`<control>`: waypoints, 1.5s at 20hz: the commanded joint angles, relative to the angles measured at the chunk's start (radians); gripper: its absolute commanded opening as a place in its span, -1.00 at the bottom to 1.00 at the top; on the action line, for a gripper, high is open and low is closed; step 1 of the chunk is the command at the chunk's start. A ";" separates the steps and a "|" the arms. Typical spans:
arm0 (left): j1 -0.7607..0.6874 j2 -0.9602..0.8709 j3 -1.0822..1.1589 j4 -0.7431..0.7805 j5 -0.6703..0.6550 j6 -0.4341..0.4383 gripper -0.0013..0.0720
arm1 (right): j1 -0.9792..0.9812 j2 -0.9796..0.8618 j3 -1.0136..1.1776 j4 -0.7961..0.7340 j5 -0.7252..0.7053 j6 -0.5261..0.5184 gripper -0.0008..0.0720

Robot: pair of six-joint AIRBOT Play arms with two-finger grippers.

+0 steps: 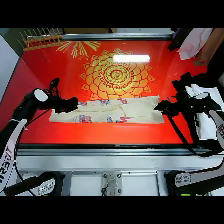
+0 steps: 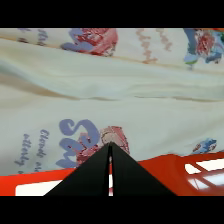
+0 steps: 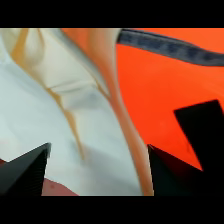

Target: Fold the clothes and pants, and hang the long-sleeved shirts on hangers.

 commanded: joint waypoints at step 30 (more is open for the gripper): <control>-0.529 -0.722 0.774 -0.001 -0.047 -0.043 -0.95 | 0.371 0.047 0.930 -0.465 0.587 0.476 -0.95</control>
